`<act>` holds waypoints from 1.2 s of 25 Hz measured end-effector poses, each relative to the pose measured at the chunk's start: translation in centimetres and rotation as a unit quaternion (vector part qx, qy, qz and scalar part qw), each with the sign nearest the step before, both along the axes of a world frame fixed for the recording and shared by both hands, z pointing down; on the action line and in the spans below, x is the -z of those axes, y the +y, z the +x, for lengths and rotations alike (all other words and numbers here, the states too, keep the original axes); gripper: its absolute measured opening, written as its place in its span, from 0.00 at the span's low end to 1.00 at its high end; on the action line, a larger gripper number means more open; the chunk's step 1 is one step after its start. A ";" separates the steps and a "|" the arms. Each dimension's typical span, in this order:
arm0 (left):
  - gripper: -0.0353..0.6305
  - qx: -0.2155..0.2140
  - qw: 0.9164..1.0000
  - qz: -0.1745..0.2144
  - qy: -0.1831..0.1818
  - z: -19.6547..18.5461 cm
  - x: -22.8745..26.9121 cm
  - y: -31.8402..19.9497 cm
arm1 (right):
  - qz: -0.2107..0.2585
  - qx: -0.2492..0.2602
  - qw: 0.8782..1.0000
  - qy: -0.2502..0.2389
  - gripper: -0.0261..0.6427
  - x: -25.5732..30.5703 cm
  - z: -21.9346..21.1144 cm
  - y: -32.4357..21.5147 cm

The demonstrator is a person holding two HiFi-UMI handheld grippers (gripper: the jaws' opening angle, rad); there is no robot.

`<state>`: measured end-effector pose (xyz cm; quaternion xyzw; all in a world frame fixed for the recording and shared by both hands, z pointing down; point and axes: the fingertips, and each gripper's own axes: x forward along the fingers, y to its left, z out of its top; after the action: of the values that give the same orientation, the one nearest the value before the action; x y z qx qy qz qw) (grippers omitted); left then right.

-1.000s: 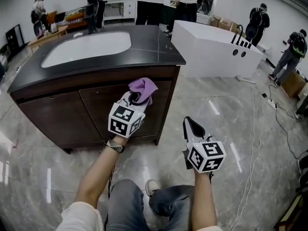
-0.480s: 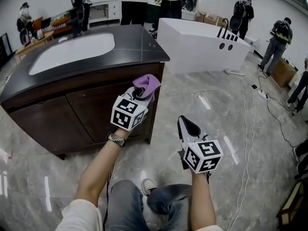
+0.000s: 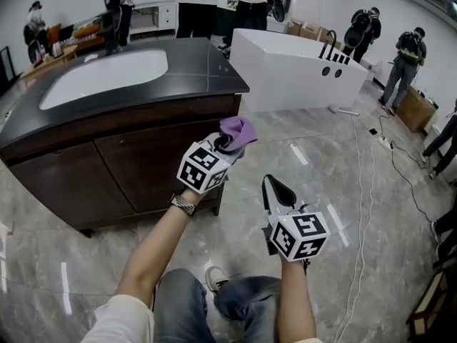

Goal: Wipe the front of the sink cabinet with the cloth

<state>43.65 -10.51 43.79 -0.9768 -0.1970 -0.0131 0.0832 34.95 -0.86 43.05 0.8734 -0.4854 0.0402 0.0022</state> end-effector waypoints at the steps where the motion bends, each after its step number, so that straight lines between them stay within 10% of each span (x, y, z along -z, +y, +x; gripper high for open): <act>1: 0.12 -0.009 1.000 -0.001 -0.003 0.0 -0.5 0.4 | 0.006 0.004 1.000 -0.003 0.05 0.2 -0.1 0.0; 14: 0.12 -0.071 0.995 0.017 -0.069 -1.2 -10.4 3.9 | 0.000 -0.014 1.000 0.006 0.05 0.4 -0.2 0.9; 30: 0.12 0.080 0.992 -0.027 -0.094 -4.3 -15.5 -6.8 | -0.005 0.031 0.999 0.016 0.05 0.5 -2.1 -3.9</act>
<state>39.33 -17.31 59.27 -0.9857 -0.1253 -0.1067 0.0366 32.87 -4.79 42.53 0.8584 -0.5120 0.0283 0.0158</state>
